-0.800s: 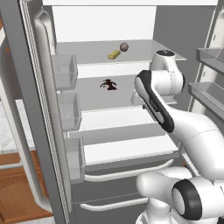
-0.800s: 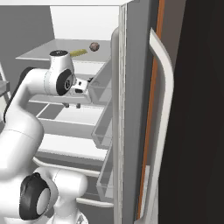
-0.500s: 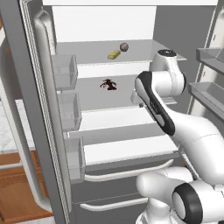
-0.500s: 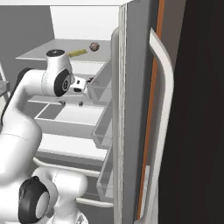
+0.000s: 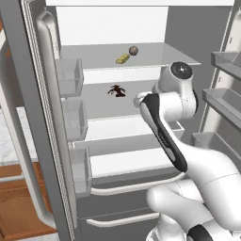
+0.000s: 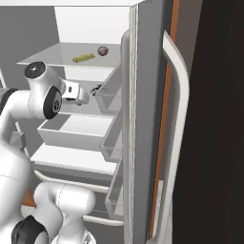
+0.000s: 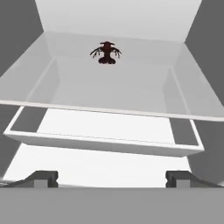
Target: Pick the egg and butter from the fridge and place them by the bowl for mixing.
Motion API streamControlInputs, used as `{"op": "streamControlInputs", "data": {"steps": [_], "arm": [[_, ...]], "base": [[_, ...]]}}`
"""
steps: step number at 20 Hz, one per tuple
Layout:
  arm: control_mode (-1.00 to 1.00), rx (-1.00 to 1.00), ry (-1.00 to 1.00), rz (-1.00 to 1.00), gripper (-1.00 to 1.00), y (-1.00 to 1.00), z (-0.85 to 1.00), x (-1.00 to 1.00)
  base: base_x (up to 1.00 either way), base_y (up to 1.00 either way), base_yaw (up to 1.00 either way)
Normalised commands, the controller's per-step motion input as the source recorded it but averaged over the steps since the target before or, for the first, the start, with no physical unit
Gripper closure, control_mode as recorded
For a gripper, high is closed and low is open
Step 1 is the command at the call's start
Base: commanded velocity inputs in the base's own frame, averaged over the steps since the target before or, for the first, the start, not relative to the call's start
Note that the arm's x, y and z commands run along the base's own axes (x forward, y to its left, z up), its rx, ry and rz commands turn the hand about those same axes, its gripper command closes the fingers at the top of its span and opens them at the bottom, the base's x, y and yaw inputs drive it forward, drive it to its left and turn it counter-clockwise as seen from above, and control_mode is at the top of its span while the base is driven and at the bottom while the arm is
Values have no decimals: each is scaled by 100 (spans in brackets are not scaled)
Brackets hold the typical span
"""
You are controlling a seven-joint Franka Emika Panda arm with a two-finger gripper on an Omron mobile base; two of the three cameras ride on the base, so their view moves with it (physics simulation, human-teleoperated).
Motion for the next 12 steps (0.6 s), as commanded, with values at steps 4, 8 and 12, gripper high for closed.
{"op": "streamControlInputs", "data": {"steps": [4, 8, 12], "arm": [[-100, 5, -8, 0, -100, 21, 58, 2], [-100, 0, -3, 0, -100, 5, 55, 1], [-100, 1, -8, 0, -100, 4, 56, 6]], "base": [[0, 0, 0], [0, 0, 0], [0, 0, 0]]}}
